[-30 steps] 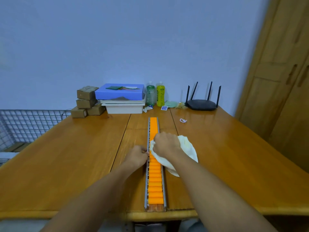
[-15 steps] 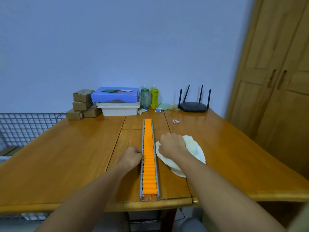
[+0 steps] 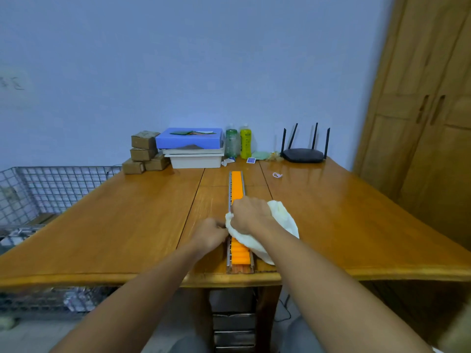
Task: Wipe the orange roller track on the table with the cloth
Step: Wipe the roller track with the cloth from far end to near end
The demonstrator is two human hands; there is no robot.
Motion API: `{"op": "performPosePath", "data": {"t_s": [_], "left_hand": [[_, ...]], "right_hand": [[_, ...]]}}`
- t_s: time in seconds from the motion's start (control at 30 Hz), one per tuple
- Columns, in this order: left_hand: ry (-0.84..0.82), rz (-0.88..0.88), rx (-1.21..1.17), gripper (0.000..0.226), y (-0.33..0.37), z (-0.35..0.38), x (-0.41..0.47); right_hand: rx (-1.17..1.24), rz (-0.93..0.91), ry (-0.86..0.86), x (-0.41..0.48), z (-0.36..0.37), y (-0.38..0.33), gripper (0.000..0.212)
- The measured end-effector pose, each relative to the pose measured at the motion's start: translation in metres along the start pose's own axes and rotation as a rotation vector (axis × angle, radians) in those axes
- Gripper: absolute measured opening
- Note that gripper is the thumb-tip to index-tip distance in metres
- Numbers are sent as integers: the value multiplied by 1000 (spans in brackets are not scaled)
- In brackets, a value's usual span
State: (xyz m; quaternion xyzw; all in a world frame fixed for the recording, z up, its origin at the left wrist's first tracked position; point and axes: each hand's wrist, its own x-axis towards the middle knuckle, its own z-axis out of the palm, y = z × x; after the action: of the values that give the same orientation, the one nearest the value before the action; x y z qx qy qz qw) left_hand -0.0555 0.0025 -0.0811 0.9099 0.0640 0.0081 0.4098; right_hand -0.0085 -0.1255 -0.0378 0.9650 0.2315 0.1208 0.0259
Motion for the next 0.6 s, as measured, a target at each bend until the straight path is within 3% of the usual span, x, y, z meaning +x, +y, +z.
{"op": "performPosePath", "data": {"t_s": [0.4, 0.6], "left_hand": [[-22, -2, -35, 16, -3, 3, -28], [-14, 8, -9, 19, -4, 4, -43]], "right_hand": [[-28, 71, 0, -46, -6, 31, 13], [-3, 69, 71, -58, -19, 25, 22]]}}
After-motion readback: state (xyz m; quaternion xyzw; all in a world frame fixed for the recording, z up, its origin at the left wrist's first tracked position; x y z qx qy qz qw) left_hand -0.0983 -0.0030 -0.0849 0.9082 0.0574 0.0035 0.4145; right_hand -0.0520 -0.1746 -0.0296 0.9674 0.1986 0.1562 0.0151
